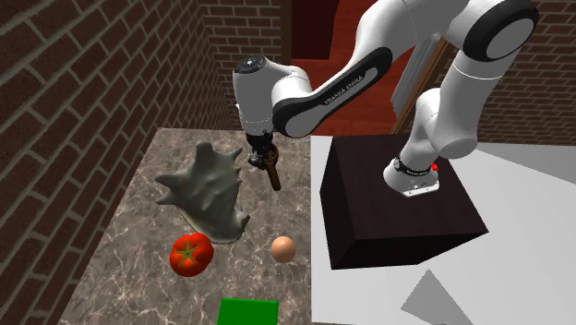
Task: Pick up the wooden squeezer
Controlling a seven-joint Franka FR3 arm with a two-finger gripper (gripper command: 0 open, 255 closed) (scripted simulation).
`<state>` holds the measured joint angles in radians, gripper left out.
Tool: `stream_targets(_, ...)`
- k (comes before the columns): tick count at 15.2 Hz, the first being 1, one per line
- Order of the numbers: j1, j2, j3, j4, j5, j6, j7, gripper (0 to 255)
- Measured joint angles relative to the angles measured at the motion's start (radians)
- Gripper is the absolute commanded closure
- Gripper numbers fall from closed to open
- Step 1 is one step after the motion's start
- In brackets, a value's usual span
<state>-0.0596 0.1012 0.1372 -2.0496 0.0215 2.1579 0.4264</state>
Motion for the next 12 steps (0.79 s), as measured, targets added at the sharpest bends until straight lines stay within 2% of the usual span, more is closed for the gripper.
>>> stream_targets(12, -0.001, -0.056, 0.000, 0.093, 0.007, -0.148, 0.000, 255)
